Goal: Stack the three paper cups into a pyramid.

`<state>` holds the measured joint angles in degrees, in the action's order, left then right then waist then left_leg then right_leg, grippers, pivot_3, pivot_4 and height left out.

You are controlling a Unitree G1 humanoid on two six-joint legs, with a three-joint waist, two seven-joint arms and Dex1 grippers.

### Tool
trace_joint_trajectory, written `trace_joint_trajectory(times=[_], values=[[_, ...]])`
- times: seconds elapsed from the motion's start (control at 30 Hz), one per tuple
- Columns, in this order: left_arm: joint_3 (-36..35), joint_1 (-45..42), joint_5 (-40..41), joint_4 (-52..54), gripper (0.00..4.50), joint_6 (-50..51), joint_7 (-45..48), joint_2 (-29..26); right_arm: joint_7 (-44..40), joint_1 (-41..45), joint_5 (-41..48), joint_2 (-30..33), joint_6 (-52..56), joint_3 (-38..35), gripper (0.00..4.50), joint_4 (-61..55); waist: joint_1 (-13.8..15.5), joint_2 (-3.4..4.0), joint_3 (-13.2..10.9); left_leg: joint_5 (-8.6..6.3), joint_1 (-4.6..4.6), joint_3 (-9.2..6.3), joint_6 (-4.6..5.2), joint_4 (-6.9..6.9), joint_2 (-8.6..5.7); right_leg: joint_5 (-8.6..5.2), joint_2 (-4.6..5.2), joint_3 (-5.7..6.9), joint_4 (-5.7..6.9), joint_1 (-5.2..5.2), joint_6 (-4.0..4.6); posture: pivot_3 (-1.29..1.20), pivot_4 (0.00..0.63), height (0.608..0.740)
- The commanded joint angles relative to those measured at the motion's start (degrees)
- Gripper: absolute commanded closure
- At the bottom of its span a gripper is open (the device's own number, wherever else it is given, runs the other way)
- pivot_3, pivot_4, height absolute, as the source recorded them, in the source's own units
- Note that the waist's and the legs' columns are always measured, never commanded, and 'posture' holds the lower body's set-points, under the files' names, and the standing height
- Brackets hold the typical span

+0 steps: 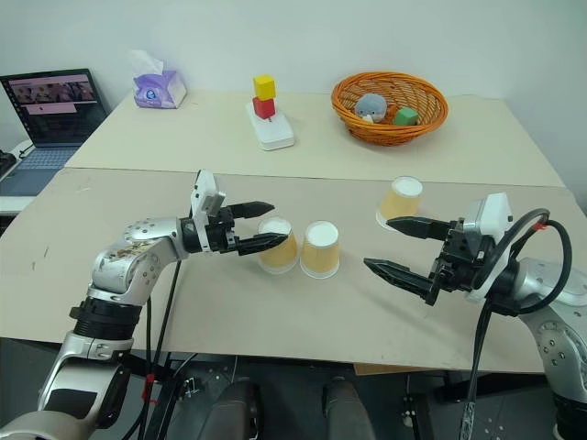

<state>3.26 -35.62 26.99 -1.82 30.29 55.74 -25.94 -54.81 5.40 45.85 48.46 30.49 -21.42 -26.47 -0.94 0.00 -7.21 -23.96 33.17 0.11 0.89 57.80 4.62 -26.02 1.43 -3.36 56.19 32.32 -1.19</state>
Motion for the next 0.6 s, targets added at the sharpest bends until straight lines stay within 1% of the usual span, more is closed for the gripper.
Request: trace_joint_trajectory(times=[0.03, 0.13, 0.17, 0.23, 0.3, 0.4, 0.53, 0.6], values=[[-3.23, -1.66, 1.79, 3.92, 0.04, 0.27, -3.17, 0.9, -0.08, 0.5, 0.78, 0.72, -0.22, -1.78, 0.0, -0.68, 0.02, 0.0, 0.0, 0.0, 0.0, -0.01, 0.0, 0.0, 0.0, 0.0, 0.0, 0.0, 0.0, 0.0, 0.0, 0.0, 0.15, 0.652], [-9.66, -5.21, 4.77, 5.8, 0.04, 2.15, -12.46, 4.08, -0.19, 0.88, 0.76, 0.83, -0.22, -1.5, 0.0, -0.41, 0.09, -0.03, -0.02, 0.0, 0.01, -0.06, 0.0, 0.03, 0.0, 0.0, 0.01, 0.0, 0.01, -0.01, 0.0, 0.0, 0.15, 0.652], [-12.06, -6.38, 7.14, 6.95, 0.04, 3.56, -14.85, 4.89, -0.19, 1.08, 0.55, 0.87, -0.35, -1.46, 0.0, -0.14, 0.11, -0.03, -0.02, 0.0, 0.02, -0.07, 0.0, 0.03, 0.0, 0.0, 0.01, 0.0, 0.01, 0.0, -0.01, 0.0, 0.15, 0.652], [-15.86, -8.06, 12.33, 9.43, 0.04, 6.89, -18.05, 5.75, 0.51, 1.9, -1.03, 0.7, -1.22, -1.25, 0.0, 1.36, 0.11, -0.04, -0.02, 0.0, 0.02, -0.14, 0.0, 0.03, 0.0, 0.01, 0.02, 0.0, 0.01, -0.01, -0.02, 0.0, 0.15, 0.652], [-17.86, -8.76, 17.55, 12.11, 0.04, 11.26, -19.36, 5.41, 1.79, 2.82, -3.44, 0.53, -1.97, -0.64, 0.0, 3.7, -0.03, -0.03, -0.02, 0.0, 0.03, -0.14, 0.01, 0.03, 0.0, 0.01, 0.02, 0.0, 0.0, -0.01, -0.02, 0.0, 0.15, 0.652], [-17.6, -7.16, 24.35, 18.15, 0.04, 17.74, -17.16, 1.67, 5.05, 4.16, -10.15, -0.17, -4.81, 1.23, 0.0, 8.62, -0.07, -0.02, -0.01, 0.0, -0.02, -0.13, 0.01, 0.01, -0.01, 0.01, 0.05, -0.06, 0.02, -0.03, -0.02, 0.0, 0.15, 0.652], [-16.68, -3.19, 33.05, 24.6, 0.04, 25.46, -10.84, -6.51, 7.74, 5.18, -15.26, -1.36, -8.14, 1.38, 0.0, 15.23, -0.2, 0.0, -0.01, 0.02, -0.08, -0.01, -0.03, 0.0, 0.01, 0.0, -0.01, -0.06, 0.07, -0.02, -0.01, 0.0, 0.15, 0.652], [-16.03, -0.55, 35.38, 26.8, 0.04, 27.34, -7.32, -10.55, 8.7, 5.88, -17.17, -1.79, -9.56, 1.58, 0.0, 17.8, -0.24, 0.04, -0.01, 0.03, -0.08, 0.04, -0.05, -0.01, 0.01, 0.0, -0.02, -0.07, 0.09, 0.02, 0.0, 0.0, 0.15, 0.652]])
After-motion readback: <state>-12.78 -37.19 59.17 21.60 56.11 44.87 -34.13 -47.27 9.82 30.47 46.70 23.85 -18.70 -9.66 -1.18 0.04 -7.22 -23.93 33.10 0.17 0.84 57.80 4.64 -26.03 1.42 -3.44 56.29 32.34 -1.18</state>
